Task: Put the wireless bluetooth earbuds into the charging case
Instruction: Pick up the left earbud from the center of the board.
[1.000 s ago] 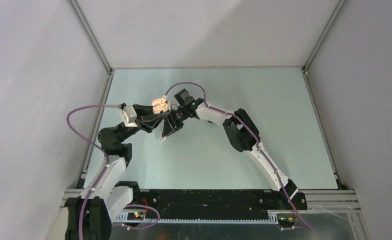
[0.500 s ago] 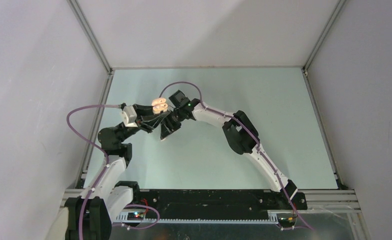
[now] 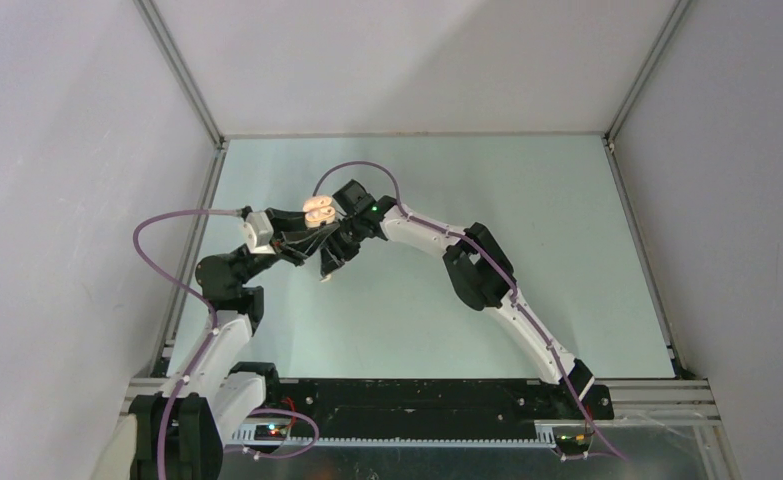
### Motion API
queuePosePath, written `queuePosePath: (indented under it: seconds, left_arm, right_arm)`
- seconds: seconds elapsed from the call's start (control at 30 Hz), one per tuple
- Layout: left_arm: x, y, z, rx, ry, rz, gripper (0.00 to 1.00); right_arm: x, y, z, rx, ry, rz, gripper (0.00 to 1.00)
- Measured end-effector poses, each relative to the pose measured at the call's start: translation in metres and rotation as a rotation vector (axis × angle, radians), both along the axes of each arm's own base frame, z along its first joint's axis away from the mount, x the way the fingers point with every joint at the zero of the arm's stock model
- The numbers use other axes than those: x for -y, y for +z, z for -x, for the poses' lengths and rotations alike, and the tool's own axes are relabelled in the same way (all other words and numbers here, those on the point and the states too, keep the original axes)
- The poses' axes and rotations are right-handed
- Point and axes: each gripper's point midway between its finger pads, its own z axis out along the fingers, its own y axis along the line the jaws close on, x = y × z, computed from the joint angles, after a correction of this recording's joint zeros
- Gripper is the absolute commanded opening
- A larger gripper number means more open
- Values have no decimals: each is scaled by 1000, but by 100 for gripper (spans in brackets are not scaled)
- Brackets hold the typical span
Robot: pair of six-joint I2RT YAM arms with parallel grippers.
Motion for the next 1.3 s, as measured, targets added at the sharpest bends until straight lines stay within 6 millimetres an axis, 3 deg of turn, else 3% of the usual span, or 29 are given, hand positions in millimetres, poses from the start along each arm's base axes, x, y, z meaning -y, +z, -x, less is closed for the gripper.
queuePosePath:
  seconds: [0.73, 1.03, 1.3]
  left_arm:
    - [0, 0, 0, 0, 0, 0, 13]
    - [0, 0, 0, 0, 0, 0, 13]
    - [0, 0, 0, 0, 0, 0, 14]
  right_arm:
    - [-1, -4, 6, 33, 29, 18, 37]
    - [-2, -7, 8, 45, 25, 37, 17]
    - [4, -5, 2, 52, 24, 39, 13]
